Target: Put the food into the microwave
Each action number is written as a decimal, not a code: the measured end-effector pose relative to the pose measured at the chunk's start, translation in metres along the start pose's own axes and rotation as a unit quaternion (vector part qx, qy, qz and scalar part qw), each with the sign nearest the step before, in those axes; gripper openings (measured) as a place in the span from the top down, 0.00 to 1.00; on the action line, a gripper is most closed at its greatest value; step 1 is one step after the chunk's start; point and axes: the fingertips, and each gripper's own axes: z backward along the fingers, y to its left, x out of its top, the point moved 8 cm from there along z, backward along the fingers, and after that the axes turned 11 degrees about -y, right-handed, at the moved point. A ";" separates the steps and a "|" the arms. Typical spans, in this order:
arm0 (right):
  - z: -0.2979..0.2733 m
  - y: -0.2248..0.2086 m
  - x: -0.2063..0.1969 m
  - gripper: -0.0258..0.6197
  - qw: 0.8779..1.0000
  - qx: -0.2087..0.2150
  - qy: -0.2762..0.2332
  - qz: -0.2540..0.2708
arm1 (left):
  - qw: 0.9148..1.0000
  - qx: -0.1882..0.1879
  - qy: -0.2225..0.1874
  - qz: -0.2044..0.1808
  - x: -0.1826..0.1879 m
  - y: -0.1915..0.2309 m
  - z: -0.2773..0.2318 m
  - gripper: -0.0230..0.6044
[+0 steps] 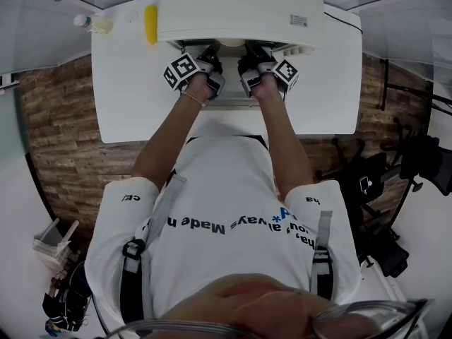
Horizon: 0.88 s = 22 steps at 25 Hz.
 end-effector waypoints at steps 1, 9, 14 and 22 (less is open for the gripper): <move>0.002 0.000 0.001 0.86 1.000 0.001 -0.001 0.001 | 1.000 0.000 -0.002 0.003 0.000 0.000 -0.001 0.93; 0.017 0.012 0.009 0.85 0.999 0.002 0.013 0.042 | 1.000 -0.006 -0.018 0.015 0.002 -0.002 -0.012 0.93; 0.033 0.029 0.013 0.85 0.988 0.011 0.047 0.143 | 1.000 -0.008 -0.021 -0.005 -0.003 -0.012 0.002 0.93; 0.060 0.081 0.015 0.91 0.925 0.071 0.103 0.360 | 0.989 -0.062 -0.006 -0.135 -0.013 -0.062 0.038 0.93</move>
